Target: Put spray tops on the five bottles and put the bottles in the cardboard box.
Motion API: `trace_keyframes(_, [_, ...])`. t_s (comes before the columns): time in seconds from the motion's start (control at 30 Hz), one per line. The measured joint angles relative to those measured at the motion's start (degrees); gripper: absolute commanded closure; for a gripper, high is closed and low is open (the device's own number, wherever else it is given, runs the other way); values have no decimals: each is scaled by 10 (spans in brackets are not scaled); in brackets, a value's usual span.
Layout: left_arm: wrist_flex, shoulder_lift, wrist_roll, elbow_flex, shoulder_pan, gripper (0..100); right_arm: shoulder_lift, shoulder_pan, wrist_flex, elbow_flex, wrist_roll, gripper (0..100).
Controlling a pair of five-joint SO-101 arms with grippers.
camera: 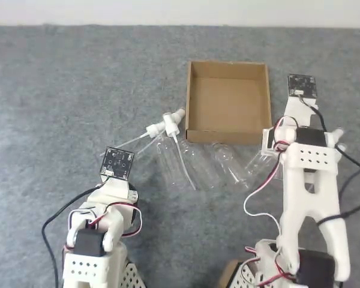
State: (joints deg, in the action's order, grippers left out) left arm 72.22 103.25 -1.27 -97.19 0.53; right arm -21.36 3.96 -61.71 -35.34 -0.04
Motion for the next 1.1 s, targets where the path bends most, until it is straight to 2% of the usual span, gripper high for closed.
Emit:
trace_keyframes(0.2, [0, 0, 0, 0, 0, 987, 2, 0, 38, 1, 0, 706])
trace_keyframes(0.5, [0, 0, 0, 0, 0, 987, 2, -33, 85, 0, -62, 706])
trace_keyframes(0.9, [0, 0, 0, 0, 0, 987, 2, -39, 163, -64, -69, 711])
trace_keyframes(1.1, [0, 0, 0, 0, 0, 987, 2, -37, 192, -78, -69, 861])
